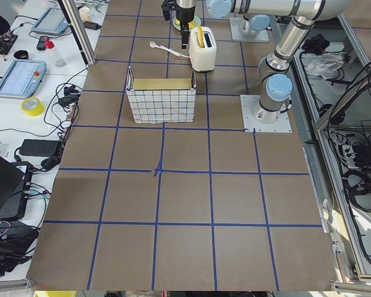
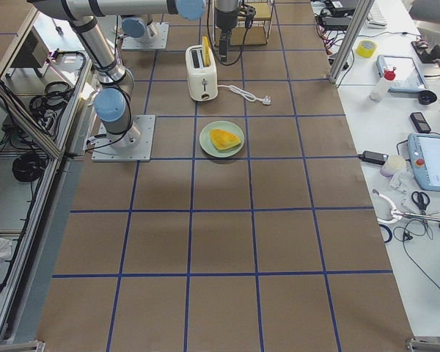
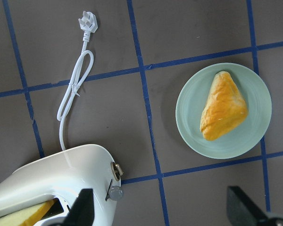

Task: Press toaster with right arm

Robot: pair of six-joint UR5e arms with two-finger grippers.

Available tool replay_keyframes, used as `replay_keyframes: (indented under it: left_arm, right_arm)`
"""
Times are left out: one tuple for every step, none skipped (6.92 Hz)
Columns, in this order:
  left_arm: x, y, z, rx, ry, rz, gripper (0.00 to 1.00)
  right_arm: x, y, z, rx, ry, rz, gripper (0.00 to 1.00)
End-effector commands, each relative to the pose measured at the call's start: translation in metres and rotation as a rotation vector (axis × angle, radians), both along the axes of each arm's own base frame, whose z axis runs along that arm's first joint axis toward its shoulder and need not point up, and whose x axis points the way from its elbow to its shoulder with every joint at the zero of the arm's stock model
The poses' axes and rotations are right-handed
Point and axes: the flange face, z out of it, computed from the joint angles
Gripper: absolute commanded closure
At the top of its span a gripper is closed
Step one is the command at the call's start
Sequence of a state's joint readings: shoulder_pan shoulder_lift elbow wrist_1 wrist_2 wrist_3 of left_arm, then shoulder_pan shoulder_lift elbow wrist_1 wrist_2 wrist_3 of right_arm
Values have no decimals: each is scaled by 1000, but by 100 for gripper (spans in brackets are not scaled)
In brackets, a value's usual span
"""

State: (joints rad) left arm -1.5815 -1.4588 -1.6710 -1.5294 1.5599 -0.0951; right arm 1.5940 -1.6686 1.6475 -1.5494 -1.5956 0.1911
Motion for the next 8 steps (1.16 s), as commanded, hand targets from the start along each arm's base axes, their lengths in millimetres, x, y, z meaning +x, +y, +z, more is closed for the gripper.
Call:
replay_keyframes:
  left_arm:
    - [0,0,-1,1,0,0,0]
    - [0,0,-1,1,0,0,0]
    - [0,0,-1,1,0,0,0]
    - [0,0,-1,1,0,0,0]
    - [0,0,-1,1,0,0,0]
    - [0,0,-1,1,0,0,0]
    - [0,0,-1,1,0,0,0]
    - [0,0,-1,1,0,0,0]
  right_arm:
    - [-1,2,-3,28,14,-10,0]
    - [-1,2,-3,28,14,-11,0]
    - [-2,2,-4,34,14,-10,0]
    - [-8,-2,-5,29,11,2,0]
    - [-31,-8,-5,30,-6,1,5]
    - [-50,-11,-10,48,-33,-38,45]
    - [-54,-13,-11,47,-63,-44,66]
    - [-61,-14,-12,51,-66,-27,94]
